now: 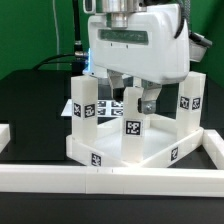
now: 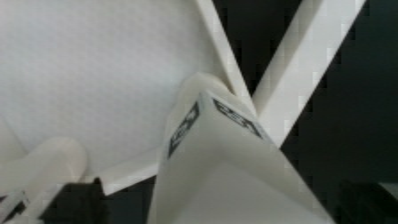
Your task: Assemble desk
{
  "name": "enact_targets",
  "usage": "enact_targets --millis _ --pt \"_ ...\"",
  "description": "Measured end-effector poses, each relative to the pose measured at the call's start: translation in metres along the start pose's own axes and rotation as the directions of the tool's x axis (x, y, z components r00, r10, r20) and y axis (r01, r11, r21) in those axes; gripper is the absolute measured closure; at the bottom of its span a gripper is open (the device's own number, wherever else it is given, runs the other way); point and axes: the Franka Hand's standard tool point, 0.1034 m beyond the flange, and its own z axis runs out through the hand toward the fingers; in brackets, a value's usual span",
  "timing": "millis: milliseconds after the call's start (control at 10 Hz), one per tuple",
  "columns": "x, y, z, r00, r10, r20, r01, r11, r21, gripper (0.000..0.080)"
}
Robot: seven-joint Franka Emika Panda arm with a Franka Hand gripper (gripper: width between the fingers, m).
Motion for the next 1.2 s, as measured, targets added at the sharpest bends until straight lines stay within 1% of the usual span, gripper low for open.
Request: enact_targets --millis 200,400,600,700,800,1100,1200 --pt "-0.0036 -0.0017 0.0006 0.987 -0.161 -0.003 0.160 0.987 -0.004 0.0151" --pt "-0.0062 -0.0054 0.0031 0.952 -0.304 -0.030 0.304 0.953 0.008 0.0151" --pt "-0.0066 -0.0064 0.0024 0.887 -0.460 -0.038 0.460 0.888 -0.014 0.0151" --pt "-0.0054 -0.0059 0.0024 0.860 -0.509 -0.038 0.509 0.861 -0.017 0.0151" --pt "-0.0048 -0.0057 0.0023 0.812 -0.583 -0.037 0.583 0.812 -0.021 0.0151" --pt "-0.0023 -0.0051 0.0014 0.662 -0.749 -0.034 0.747 0.663 -0.049 0.0151" --pt "-0.0023 -0.0044 0.0020 0.623 -0.781 -0.030 0.780 0.624 -0.052 0.0151"
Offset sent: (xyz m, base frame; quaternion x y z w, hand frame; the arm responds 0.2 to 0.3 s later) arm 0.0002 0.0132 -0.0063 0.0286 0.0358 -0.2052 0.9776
